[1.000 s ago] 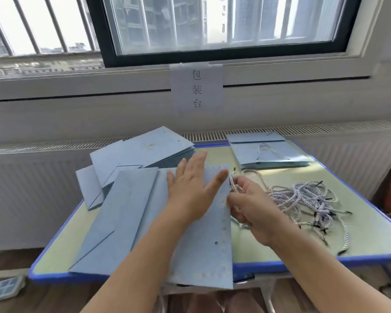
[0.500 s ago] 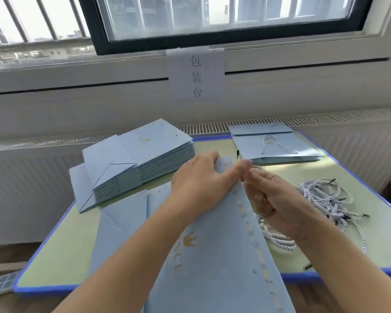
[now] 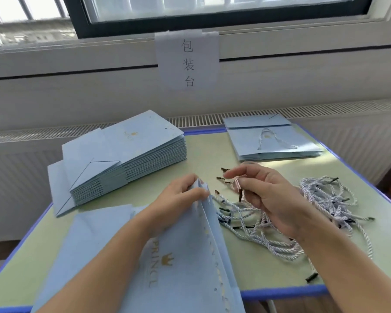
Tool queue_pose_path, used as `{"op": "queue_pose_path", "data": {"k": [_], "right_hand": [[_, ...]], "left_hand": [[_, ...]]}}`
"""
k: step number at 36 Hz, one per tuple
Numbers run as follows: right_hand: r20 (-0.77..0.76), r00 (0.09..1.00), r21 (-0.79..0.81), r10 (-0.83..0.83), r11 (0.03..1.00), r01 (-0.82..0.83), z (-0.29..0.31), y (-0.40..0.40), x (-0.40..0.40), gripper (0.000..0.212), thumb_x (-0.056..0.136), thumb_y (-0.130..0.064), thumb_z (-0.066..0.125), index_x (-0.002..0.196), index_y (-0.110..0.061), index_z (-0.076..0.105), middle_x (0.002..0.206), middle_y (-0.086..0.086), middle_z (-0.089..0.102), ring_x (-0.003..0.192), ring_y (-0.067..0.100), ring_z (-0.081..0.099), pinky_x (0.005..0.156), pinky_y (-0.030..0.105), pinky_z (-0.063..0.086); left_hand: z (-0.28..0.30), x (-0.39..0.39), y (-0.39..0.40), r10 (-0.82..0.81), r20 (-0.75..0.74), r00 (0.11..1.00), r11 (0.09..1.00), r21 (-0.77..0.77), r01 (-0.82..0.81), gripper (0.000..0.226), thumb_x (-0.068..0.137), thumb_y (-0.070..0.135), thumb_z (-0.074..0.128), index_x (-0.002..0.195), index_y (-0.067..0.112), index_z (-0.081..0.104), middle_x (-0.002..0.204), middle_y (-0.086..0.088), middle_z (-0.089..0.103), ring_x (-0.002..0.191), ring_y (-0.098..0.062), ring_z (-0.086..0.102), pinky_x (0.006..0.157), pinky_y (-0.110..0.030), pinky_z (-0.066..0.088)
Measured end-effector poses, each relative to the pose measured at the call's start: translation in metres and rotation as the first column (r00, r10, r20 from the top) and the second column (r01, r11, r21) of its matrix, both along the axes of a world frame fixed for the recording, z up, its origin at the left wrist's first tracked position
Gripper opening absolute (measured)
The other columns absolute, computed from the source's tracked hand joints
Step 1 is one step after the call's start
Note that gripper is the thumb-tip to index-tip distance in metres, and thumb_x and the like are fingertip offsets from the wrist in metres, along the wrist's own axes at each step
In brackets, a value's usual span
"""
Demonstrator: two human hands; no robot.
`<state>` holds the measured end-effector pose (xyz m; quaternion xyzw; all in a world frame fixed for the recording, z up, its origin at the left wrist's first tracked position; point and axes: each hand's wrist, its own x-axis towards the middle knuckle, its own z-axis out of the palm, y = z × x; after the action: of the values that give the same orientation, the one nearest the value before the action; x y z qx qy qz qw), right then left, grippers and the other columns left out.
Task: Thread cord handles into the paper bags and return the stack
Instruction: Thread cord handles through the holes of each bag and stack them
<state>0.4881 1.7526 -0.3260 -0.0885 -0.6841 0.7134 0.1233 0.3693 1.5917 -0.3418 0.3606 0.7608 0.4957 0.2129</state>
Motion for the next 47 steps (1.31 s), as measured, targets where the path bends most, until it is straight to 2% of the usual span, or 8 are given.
{"op": "queue_pose_path", "data": {"k": [6, 10, 14, 17, 27, 33, 40, 47], "right_hand": [[-0.022, 1.000, 0.090, -0.018, 0.996, 0.020, 0.002, -0.006, -0.001, 0.013, 0.086, -0.006, 0.063, 0.074, -0.007, 0.059, 0.058, -0.002, 0.047, 0.050, 0.002, 0.040, 0.049, 0.010, 0.035], [-0.043, 0.999, 0.114, -0.001, 0.993, 0.005, 0.008, -0.008, -0.004, 0.010, 0.083, -0.003, 0.065, 0.073, -0.006, 0.065, 0.066, 0.008, 0.062, 0.060, 0.012, 0.056, 0.056, 0.017, 0.047], [-0.033, 0.999, 0.143, 0.001, 0.990, 0.004, 0.010, -0.011, -0.009, 0.022, 0.088, 0.004, 0.056, 0.076, -0.010, 0.068, 0.065, 0.008, 0.058, 0.045, 0.008, 0.038, 0.043, 0.013, 0.032], [-0.003, 1.000, 0.212, -0.022, 0.977, 0.023, 0.005, -0.015, -0.011, 0.033, 0.093, 0.001, 0.051, 0.074, -0.020, 0.068, 0.067, 0.004, 0.054, 0.055, 0.011, 0.036, 0.049, 0.018, 0.029], [0.002, 1.000, 0.275, -0.016, 0.961, 0.015, -0.002, -0.024, -0.008, 0.017, 0.089, -0.004, 0.061, 0.072, -0.001, 0.061, 0.052, 0.001, 0.043, 0.048, 0.007, 0.033, 0.046, 0.015, 0.029], [0.019, 0.999, 0.324, -0.036, 0.946, 0.028, -0.005, -0.023, -0.006, 0.016, 0.088, -0.001, 0.060, 0.080, -0.008, 0.071, 0.051, 0.001, 0.052, 0.048, 0.009, 0.045, 0.050, 0.017, 0.038], [0.014, 0.996, 0.491, -0.084, 0.869, 0.067, -0.009, -0.024, -0.006, 0.011, 0.083, -0.007, 0.067, 0.073, -0.013, 0.070, 0.044, -0.010, 0.030, 0.045, 0.005, 0.026, 0.046, 0.020, 0.023], [0.054, 0.996, 0.397, -0.074, 0.917, 0.046, -0.007, -0.035, -0.009, 0.021, 0.081, -0.002, 0.063, 0.061, -0.009, 0.062, 0.044, -0.011, 0.041, 0.046, 0.007, 0.033, 0.047, 0.019, 0.028]], "left_hand": [[0.001, -0.007, -0.008, -0.116, 0.130, 0.985, 0.993, 0.051, 0.110, 0.026, 0.064, 0.040, 0.061, 0.077, 0.018, 0.055, 0.067, 0.007, 0.052, 0.059, -0.007, 0.049, 0.054, -0.017, 0.039], [0.001, -0.010, -0.012, -0.166, 0.221, 0.961, 0.985, 0.084, 0.151, 0.023, 0.061, 0.041, 0.062, 0.074, 0.022, 0.058, 0.067, 0.005, 0.055, 0.059, -0.010, 0.052, 0.054, -0.020, 0.042], [0.000, -0.013, -0.014, -0.180, 0.269, 0.946, 0.982, 0.103, 0.158, 0.025, 0.059, 0.042, 0.063, 0.076, 0.024, 0.060, 0.070, 0.002, 0.056, 0.061, -0.012, 0.054, 0.057, -0.025, 0.043], [-0.001, -0.014, -0.014, -0.182, 0.276, 0.944, 0.981, 0.116, 0.156, 0.027, 0.057, 0.042, 0.063, 0.076, 0.023, 0.060, 0.070, 0.003, 0.057, 0.061, -0.012, 0.054, 0.057, -0.025, 0.042], [-0.001, -0.016, -0.016, -0.229, 0.348, 0.909, 0.970, 0.157, 0.185, 0.027, 0.060, 0.037, 0.065, 0.078, 0.019, 0.057, 0.068, 0.001, 0.057, 0.057, -0.012, 0.054, 0.055, -0.023, 0.043], [-0.002, -0.017, -0.017, -0.229, 0.379, 0.897, 0.970, 0.167, 0.177, 0.028, 0.060, 0.037, 0.066, 0.079, 0.018, 0.057, 0.070, -0.002, 0.057, 0.058, -0.014, 0.055, 0.056, -0.026, 0.043], [-0.002, -0.017, -0.017, -0.259, 0.408, 0.876, 0.960, 0.209, 0.186, 0.018, 0.059, 0.034, 0.067, 0.072, 0.023, 0.060, 0.068, -0.002, 0.057, 0.056, -0.014, 0.055, 0.053, -0.023, 0.044], [-0.002, -0.017, -0.017, -0.271, 0.425, 0.863, 0.954, 0.240, 0.182, 0.018, 0.059, 0.031, 0.067, 0.073, 0.021, 0.061, 0.068, -0.004, 0.057, 0.057, -0.015, 0.056, 0.054, -0.024, 0.045]]}}
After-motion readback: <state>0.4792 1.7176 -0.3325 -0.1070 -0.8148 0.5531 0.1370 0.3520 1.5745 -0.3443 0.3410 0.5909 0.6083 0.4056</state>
